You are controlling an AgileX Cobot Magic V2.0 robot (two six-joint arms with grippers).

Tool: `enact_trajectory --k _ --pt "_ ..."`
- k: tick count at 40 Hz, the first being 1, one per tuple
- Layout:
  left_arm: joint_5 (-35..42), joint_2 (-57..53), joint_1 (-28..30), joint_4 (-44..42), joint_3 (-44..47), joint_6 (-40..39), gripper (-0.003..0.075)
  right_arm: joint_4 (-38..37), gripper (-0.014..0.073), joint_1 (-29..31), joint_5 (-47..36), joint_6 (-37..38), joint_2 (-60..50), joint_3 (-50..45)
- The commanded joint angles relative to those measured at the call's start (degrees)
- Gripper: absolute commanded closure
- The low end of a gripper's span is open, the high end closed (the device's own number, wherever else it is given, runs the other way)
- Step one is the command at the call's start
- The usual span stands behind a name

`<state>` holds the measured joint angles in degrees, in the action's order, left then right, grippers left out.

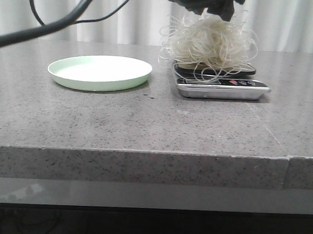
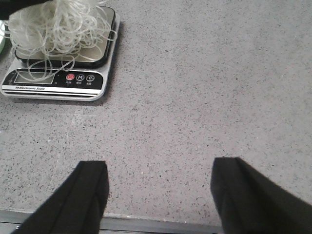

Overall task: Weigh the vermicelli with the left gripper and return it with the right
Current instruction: 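Lower the vermicelli onto the scale pan and open the left gripper, then withdraw the left gripper upward away from the scale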

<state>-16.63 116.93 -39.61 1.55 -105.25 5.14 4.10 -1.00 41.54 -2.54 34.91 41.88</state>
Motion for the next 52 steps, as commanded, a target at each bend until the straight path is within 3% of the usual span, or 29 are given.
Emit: enact_trajectory --k 1,18,42,52 --pt "2.3 -8.0 -0.2 0.6 -2.1 0.0 0.0278 0.0 0.0032 0.2 -3.5 -0.2 0.6 1.8" --pt "-17.3 -28.9 -0.2 0.6 -0.2 0.0 0.0281 0.0 0.0032 0.2 -3.5 -0.2 0.6 1.8" --pt "-10.3 -66.1 -0.2 1.6 42.2 0.0 0.0281 0.0 0.0032 0.2 -3.5 -0.2 0.6 1.8" --pt "-9.8 -78.2 -0.2 3.7 54.6 0.0 0.0281 0.0 0.0032 0.2 -3.8 -0.2 0.6 1.8"
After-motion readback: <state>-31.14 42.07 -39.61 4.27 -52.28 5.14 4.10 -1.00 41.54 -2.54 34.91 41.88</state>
